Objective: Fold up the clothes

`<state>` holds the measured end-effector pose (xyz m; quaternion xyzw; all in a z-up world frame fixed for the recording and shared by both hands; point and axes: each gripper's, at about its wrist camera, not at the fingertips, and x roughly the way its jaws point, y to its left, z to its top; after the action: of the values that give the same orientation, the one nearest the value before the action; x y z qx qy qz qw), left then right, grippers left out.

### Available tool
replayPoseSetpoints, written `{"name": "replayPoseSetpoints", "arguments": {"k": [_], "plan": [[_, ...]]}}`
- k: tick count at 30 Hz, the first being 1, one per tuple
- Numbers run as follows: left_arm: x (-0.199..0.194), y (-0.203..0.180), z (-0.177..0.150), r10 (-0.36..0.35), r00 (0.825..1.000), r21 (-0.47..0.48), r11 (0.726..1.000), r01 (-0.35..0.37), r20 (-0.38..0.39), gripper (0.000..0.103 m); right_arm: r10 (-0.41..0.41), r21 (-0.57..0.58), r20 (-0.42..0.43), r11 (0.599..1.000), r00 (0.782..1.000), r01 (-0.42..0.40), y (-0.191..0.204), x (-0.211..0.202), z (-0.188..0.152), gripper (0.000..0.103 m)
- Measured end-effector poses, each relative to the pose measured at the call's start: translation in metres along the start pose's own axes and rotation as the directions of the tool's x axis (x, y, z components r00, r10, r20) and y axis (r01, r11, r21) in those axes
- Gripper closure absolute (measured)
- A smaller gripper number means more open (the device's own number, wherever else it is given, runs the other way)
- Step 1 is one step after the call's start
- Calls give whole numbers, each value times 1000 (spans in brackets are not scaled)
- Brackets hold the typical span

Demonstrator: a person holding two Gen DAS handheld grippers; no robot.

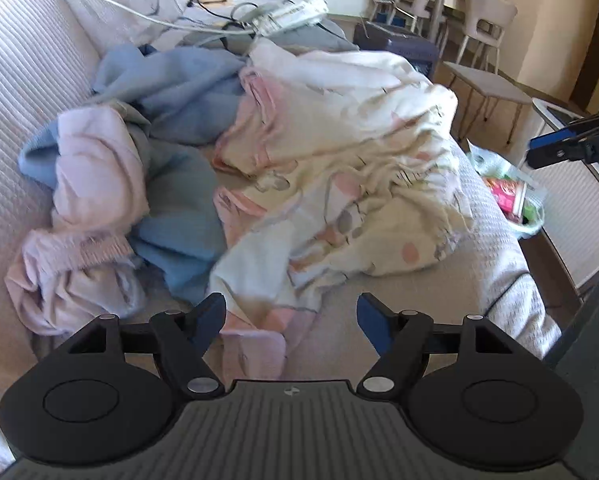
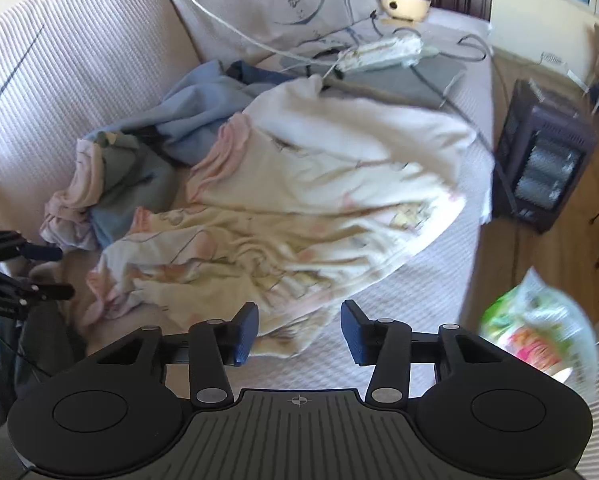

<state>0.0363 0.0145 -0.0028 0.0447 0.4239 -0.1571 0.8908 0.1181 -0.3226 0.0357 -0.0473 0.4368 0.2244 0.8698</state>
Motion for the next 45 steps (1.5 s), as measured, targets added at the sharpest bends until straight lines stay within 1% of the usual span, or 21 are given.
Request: {"name": "replayPoseSetpoints", "arguments": {"k": [4, 8, 9, 11, 16, 18, 20, 21, 22, 23, 24, 25, 26, 27, 29, 34, 37, 39, 41, 42, 45], "plan": [[6, -2, -12, -21, 999, 9, 1000, 22, -26, 33, 44, -32, -31, 998, 999, -45, 11, 22, -23, 57], [14, 3, -24, -10, 999, 9, 1000, 10, -41, 33, 87, -4, -104, 996, 991, -88, 2, 47, -39, 57], [16, 5, -26, -20, 999, 0, 1000, 20, -48, 33, 99, 1, -111, 995, 989, -100, 2, 51, -41, 57], [23, 8, -29, -32, 997, -14, 999, 31, -63, 33, 131, 5, -120, 991, 984, -132, 5, 56, -42, 57], [36, 13, -24, -1, 999, -16, 1000, 1, -42, 33, 133, -91, -112, 986, 985, -143, 31, 71, -28, 57], [46, 16, -22, 6, 999, -27, 1000, -7, -49, 32, 116, -132, -143, 982, 983, -136, 36, 84, -20, 59], [57, 19, -21, 9, 998, -43, 999, -12, -69, 32, 85, -155, -187, 981, 979, -115, 40, 99, -15, 69], [61, 20, -21, 0, 998, -52, 999, -4, -70, 32, 64, -152, -195, 984, 979, -95, 41, 104, -14, 74], [67, 22, -22, -10, 998, -65, 998, 6, -65, 34, 44, -148, -202, 986, 978, -75, 42, 109, -13, 82], [72, 23, -22, -25, 998, -76, 997, 20, -63, 39, 24, -144, -210, 988, 977, -55, 43, 115, -12, 87], [74, 24, -21, -37, 997, -89, 996, 32, -63, 62, 18, -137, -211, 989, 977, -48, 42, 114, -12, 93], [75, 25, -20, -51, 997, -101, 994, 45, -63, 80, 13, -130, -211, 991, 977, -41, 42, 113, -12, 101], [73, 26, -17, -91, 994, -112, 990, 84, -56, 94, 7, -123, -212, 992, 977, -34, 41, 112, -12, 100], [67, 28, -15, -128, 991, -120, 985, 122, -39, 95, 0, -127, -209, 992, 978, -27, 41, 106, -12, 100], [51, 27, -7, -159, 987, -105, 982, 156, -21, 97, 3, -118, -185, 993, 983, -26, 40, 86, -10, 101], [6, 28, 9, -202, 979, -71, 977, 201, -10, 98, -11, -74, -111, 997, 994, 3, 24, 24, -13, 101], [-21, 34, 16, -234, 972, -101, 968, 230, -24, 98, -14, -41, -66, 999, 998, 12, 13, -14, -18, 101], [-31, 38, 16, -253, 965, -105, 964, 245, -74, 98, -14, -33, -44, 999, 999, 13, 9, -35, -26, 101], [-29, 39, 7, -275, 952, -112, 959, 261, -135, 98, -3, 4, -54, 1000, 999, 3, 5, -39, -40, 101], [-22, 38, 0, -269, 948, -108, 961, 253, -171, 98, 2, 28, -64, 1000, 998, 0, 3, -37, -48, 101], [2, 26, -29, -191, 938, -53, 982, 184, -289, 98, 17, 99, -94, 995, 995, -8, -2, -30, -73, 100]]}}
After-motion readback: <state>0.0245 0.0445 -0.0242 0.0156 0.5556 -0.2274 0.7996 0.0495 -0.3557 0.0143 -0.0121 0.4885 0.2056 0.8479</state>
